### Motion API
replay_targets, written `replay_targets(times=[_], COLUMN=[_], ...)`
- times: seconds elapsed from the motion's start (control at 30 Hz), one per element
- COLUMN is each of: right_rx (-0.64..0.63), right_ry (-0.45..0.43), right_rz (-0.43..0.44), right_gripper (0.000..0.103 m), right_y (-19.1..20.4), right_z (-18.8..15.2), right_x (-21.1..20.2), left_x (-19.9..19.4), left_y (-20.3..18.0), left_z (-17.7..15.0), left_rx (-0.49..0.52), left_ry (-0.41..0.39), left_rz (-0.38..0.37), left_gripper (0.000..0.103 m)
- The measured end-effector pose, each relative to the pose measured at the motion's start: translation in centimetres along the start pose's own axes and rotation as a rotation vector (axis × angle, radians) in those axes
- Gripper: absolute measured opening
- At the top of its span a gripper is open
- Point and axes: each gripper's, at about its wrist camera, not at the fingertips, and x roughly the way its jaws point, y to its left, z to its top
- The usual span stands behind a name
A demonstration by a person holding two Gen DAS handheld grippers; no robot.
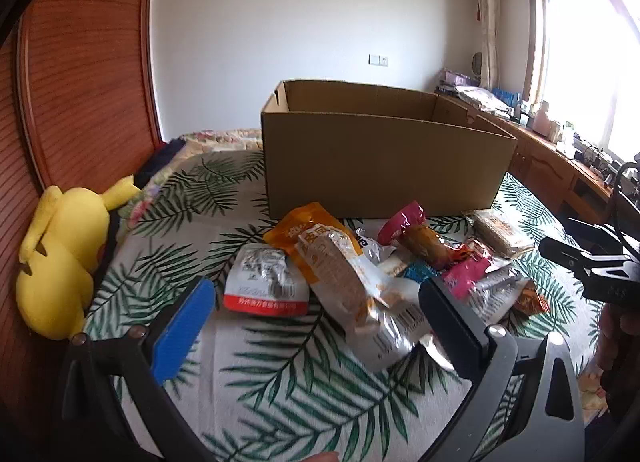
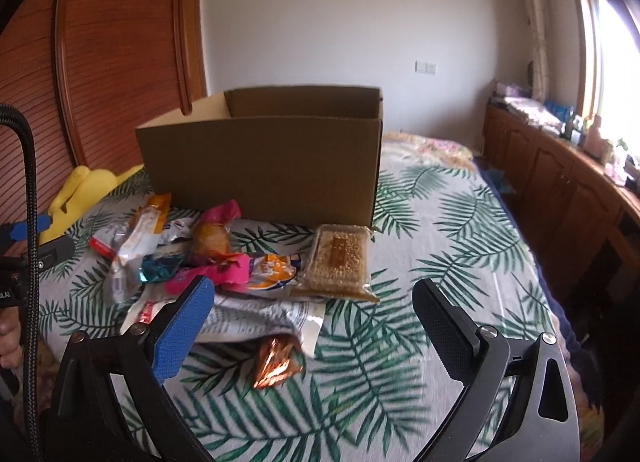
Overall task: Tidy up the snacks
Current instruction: 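Grasp the orange snack bag with the left tool while the right tool grasps the rice-cake bar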
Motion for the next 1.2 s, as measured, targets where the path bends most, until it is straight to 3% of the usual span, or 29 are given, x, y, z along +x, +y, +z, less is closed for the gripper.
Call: replay_targets(times=[0.33,0.77,1.0,1.2], right_rx=[-0.026,-0.064,-0.084,-0.088], right_ry=[0.104,0.226,0.253,0.255], right_rz=[0.045,0.096,0.092,0.083], right_gripper=[0.089,0.088,0.088,0.088], right_y=[-1.8,-3.0,-3.0,-3.2], right_z=[2.4,2.8,2.6,2.4], right_x=[5.2,9.0,10.1,10.4], left_x=[4.7,9.5,11.1,12.3], left_y=[0.3,0.3,0.7,0.7], left_z=[2.2,3.7,4.4,4.5], left_rx=[-0.001,-0.005,-0.027,-0.054], left_ry=[0.095,0.228,0.277,0.333], left_rz=[-0.001,-0.022,0.001,-0.028], left_gripper=[0.101,0.1,0.097,0.096])
